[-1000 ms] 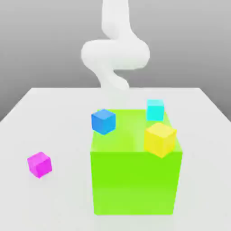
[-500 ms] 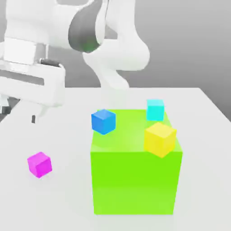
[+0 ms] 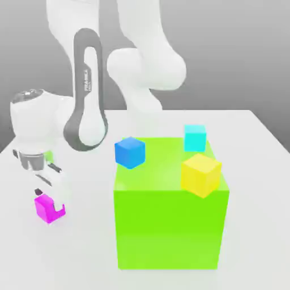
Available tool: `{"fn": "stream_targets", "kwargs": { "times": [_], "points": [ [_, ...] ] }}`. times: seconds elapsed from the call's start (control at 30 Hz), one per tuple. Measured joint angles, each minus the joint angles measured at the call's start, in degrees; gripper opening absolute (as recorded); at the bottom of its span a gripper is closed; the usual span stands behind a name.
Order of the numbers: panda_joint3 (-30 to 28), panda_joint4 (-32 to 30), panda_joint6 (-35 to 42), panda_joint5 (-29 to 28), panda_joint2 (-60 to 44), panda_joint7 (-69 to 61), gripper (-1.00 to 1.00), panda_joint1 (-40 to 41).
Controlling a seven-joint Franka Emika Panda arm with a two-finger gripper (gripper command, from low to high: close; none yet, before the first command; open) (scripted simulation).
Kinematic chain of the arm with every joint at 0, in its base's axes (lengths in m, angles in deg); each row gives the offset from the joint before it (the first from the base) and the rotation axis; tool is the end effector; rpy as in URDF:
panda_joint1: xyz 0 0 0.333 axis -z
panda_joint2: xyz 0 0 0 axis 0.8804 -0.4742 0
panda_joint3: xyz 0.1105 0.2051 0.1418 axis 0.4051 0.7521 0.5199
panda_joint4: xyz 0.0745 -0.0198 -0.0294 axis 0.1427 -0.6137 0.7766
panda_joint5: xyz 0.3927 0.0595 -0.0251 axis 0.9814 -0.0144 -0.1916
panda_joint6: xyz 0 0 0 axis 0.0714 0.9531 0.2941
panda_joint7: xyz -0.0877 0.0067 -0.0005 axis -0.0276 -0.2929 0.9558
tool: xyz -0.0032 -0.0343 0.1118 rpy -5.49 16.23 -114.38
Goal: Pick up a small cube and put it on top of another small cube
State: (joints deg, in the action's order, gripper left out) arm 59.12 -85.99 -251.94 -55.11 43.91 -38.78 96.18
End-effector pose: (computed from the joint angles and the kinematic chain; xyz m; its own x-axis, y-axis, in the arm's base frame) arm 0.2543 -0.2518 0.0805 0.0516 -0.9987 0.0010 -0.9987 -0.0516 -0.0001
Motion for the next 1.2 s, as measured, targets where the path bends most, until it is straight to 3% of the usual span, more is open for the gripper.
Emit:
{"fn": "stream_targets", "kwargs": {
  "times": [0.2, 0.4, 0.57, 0.77, 1.1, 1.2],
  "points": [
    [0.4, 0.0, -0.2, -0.1, -0.2, 0.1, -1.0, 0.4],
    [-5.7, -2.1, 8.6, -11.2, 10.9, 8.3, -1.0, -2.9],
    [-2.6, -0.6, 19.8, -17.3, 20.8, 19.6, -1.0, -4.6],
    [4.4, 2.9, 34.7, -16.1, 32.1, 31.1, -1.0, -8.5],
    [15.1, 8.8, 59.5, -8.6, 51.2, 46.2, -1.0, -16.5],
    [16.7, 6.6, 58.0, -7.3, 52.1, 47.8, -1.0, -17.5]
  ]
}}
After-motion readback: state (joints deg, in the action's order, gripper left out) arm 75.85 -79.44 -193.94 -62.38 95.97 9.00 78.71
